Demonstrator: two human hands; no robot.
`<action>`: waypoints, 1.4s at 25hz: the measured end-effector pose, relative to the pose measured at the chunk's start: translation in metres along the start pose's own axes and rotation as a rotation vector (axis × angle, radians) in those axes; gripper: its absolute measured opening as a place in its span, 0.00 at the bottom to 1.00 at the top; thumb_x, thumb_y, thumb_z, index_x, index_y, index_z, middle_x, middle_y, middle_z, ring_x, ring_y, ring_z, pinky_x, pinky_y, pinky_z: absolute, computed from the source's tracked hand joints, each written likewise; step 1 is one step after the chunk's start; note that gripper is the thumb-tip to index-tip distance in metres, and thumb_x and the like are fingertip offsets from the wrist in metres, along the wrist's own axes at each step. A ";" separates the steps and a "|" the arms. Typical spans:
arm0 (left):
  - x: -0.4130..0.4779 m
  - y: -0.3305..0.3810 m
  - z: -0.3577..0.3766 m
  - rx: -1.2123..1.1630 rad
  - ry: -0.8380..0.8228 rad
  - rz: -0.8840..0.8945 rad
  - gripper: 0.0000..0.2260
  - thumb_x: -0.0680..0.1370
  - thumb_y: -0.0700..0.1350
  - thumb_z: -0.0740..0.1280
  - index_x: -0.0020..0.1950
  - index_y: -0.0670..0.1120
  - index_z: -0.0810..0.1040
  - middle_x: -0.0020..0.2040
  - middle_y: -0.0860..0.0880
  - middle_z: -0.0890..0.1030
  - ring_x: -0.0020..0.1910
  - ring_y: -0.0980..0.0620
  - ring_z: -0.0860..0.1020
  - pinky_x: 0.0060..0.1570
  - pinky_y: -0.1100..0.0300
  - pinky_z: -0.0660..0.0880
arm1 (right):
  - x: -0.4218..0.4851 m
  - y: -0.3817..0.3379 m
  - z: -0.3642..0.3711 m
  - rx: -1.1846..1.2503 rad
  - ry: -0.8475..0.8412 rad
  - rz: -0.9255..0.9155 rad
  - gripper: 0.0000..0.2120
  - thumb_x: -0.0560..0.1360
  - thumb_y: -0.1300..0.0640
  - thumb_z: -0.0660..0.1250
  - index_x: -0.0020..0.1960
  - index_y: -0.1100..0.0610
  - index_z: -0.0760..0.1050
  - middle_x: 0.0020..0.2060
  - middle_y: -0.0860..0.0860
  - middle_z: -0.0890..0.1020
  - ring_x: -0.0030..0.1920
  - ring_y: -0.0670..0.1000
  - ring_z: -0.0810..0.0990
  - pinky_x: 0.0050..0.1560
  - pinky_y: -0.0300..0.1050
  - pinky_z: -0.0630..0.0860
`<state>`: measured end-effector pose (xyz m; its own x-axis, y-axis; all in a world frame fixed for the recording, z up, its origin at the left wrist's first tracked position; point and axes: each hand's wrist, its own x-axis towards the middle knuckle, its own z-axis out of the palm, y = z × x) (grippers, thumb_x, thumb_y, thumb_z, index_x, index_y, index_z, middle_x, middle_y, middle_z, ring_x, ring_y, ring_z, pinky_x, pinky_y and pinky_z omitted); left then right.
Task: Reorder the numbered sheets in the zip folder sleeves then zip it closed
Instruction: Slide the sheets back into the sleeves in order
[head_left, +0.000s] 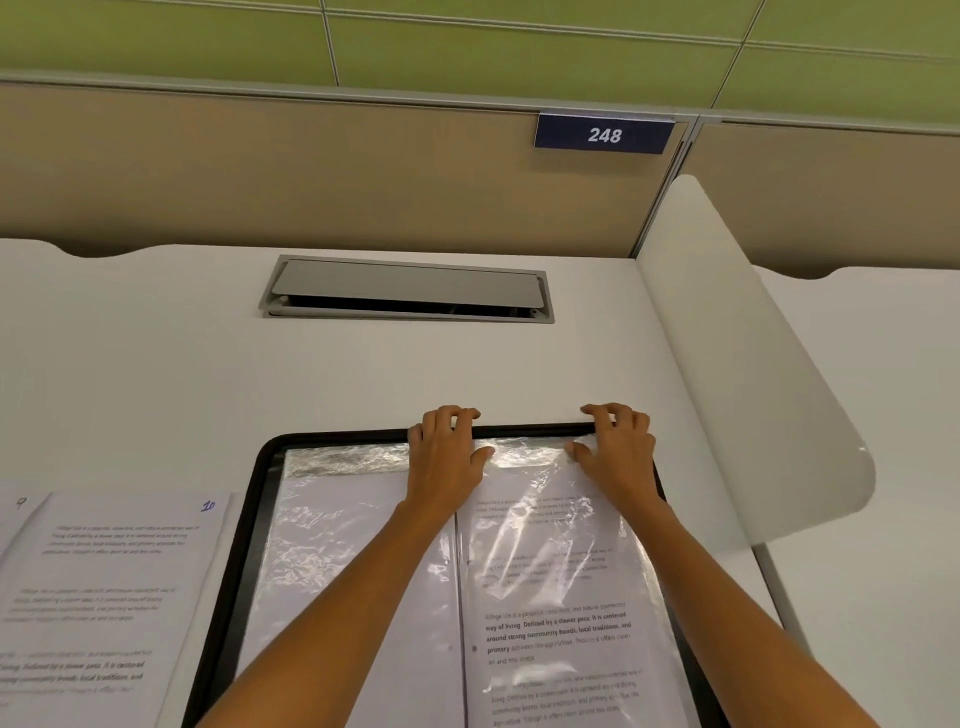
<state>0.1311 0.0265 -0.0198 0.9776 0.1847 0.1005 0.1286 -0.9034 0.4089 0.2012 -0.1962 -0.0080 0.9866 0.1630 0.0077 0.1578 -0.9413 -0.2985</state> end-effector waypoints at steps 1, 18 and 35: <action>-0.001 -0.002 -0.001 -0.005 0.016 0.005 0.21 0.76 0.54 0.68 0.67 0.49 0.73 0.64 0.49 0.74 0.64 0.47 0.70 0.63 0.51 0.63 | -0.004 0.002 0.001 0.051 0.053 0.063 0.24 0.73 0.48 0.71 0.67 0.53 0.72 0.63 0.56 0.73 0.64 0.60 0.67 0.57 0.55 0.68; -0.012 0.029 -0.023 -0.381 -0.159 0.092 0.15 0.79 0.58 0.63 0.61 0.52 0.75 0.56 0.54 0.78 0.51 0.56 0.77 0.52 0.57 0.73 | -0.015 -0.025 -0.073 0.733 -0.231 0.384 0.17 0.71 0.62 0.74 0.58 0.56 0.74 0.44 0.57 0.82 0.42 0.55 0.83 0.37 0.46 0.80; -0.061 -0.109 -0.125 -1.009 -0.276 -0.409 0.18 0.77 0.59 0.66 0.60 0.49 0.75 0.54 0.51 0.80 0.49 0.53 0.80 0.36 0.60 0.79 | -0.047 -0.263 -0.040 1.008 -0.488 0.333 0.15 0.75 0.65 0.69 0.60 0.60 0.72 0.49 0.61 0.82 0.44 0.57 0.85 0.42 0.47 0.83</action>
<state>0.0368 0.1623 0.0425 0.9123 0.1906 -0.3624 0.3769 -0.0451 0.9252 0.1147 0.0315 0.1082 0.8180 0.2549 -0.5157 -0.4263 -0.3333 -0.8410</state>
